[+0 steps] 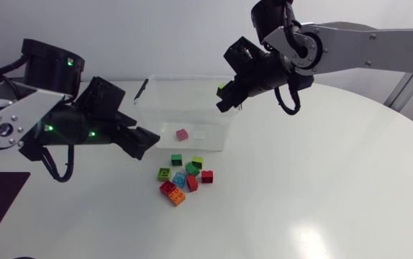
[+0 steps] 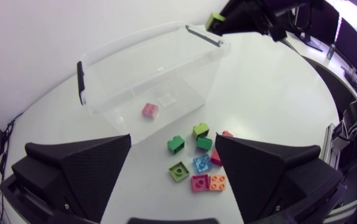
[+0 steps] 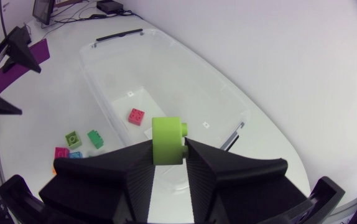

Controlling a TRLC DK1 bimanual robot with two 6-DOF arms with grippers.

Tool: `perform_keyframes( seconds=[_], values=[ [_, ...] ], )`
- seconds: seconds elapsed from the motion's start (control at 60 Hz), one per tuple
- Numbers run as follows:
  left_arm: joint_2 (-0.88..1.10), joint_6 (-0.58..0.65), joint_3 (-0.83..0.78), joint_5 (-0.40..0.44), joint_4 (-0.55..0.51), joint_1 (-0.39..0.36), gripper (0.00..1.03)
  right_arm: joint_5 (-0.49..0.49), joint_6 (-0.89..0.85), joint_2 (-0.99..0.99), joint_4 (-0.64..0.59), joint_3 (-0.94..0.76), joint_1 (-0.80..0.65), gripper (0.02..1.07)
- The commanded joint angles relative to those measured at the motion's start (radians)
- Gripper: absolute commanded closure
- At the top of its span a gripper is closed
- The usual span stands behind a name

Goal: Place the duplo bricks in the container

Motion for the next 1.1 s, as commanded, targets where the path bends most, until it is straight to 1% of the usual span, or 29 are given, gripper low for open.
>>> perform_keyframes(
  seconds=[0.0,0.117,0.167,0.217,0.25,0.3,0.317,0.333,0.35,0.383,0.483,0.55,0.65,0.7,0.783,0.85,0.933,0.967,1.0,1.083],
  values=[
    [-0.011,0.017,-0.056,0.006,0.017,-0.023,0.09,0.003,0.017,0.055,0.005,0.045,-0.010,0.93],
    [0.000,0.019,-0.100,0.005,0.040,-0.063,0.09,0.004,0.024,0.102,0.012,0.077,-0.015,0.92],
    [0.012,0.025,-0.114,0.005,0.046,-0.078,0.09,0.004,0.027,0.115,0.014,0.085,-0.016,0.86],
    [0.032,0.032,-0.129,0.005,0.062,-0.089,0.09,0.004,0.032,0.125,0.014,0.092,-0.016,0.69],
    [0.047,0.040,-0.137,0.005,0.071,-0.093,0.09,0.007,0.034,0.127,0.015,0.094,-0.018,0.54],
    [0.092,0.057,-0.138,0.005,0.075,-0.096,0.09,0.015,0.034,0.128,0.015,0.097,-0.018,0.29],
    [0.103,0.059,-0.137,0.005,0.077,-0.098,0.09,0.018,0.038,0.127,0.017,0.099,-0.018,0.24],
    [0.106,0.060,-0.137,0.005,0.078,-0.098,0.09,0.018,0.038,0.127,0.015,0.099,-0.018,0.23],
    [0.123,0.060,-0.137,0.005,0.082,-0.098,0.09,0.021,0.040,0.122,0.017,0.099,-0.019,0.20],
    [0.135,0.060,-0.132,0.005,0.082,-0.098,0.09,0.021,0.041,0.110,0.015,0.096,-0.025,0.18],
    [0.178,0.060,-0.131,0.003,0.080,-0.123,0.09,0.021,0.043,0.043,0.023,0.059,-0.030,0.18],
    [0.210,0.066,-0.131,-0.001,0.080,-0.126,0.10,0.021,0.043,-0.007,0.025,0.025,-0.031,0.17],
    [0.261,0.088,-0.131,-0.003,0.091,-0.112,0.10,0.021,0.041,-0.082,0.025,-0.027,-0.031,0.17],
    [0.293,0.092,-0.126,-0.006,0.103,-0.089,0.10,0.021,0.041,-0.128,0.025,-0.062,-0.030,0.17],
    [0.334,0.089,-0.114,-0.023,0.106,-0.077,0.10,0.020,0.041,-0.201,0.020,-0.122,-0.028,0.17],
    [0.371,0.071,-0.100,-0.061,0.108,-0.078,0.11,0.020,0.041,-0.272,0.018,-0.188,-0.028,0.17],
    [0.396,0.043,-0.083,-0.076,0.115,-0.084,0.12,0.018,0.041,-0.327,0.018,-0.253,-0.025,0.17],
    [0.412,0.025,-0.068,-0.095,0.123,-0.087,0.12,0.018,0.043,-0.358,0.022,-0.293,-0.022,0.17],
    [0.423,0.011,-0.057,-0.096,0.123,-0.087,0.15,0.018,0.046,-0.379,0.025,-0.326,-0.019,0.17],
    [0.440,-0.023,-0.034,-0.098,0.126,-0.084,0.17,0.018,0.047,-0.413,0.035,-0.391,-0.011,0.17]
  ],
)
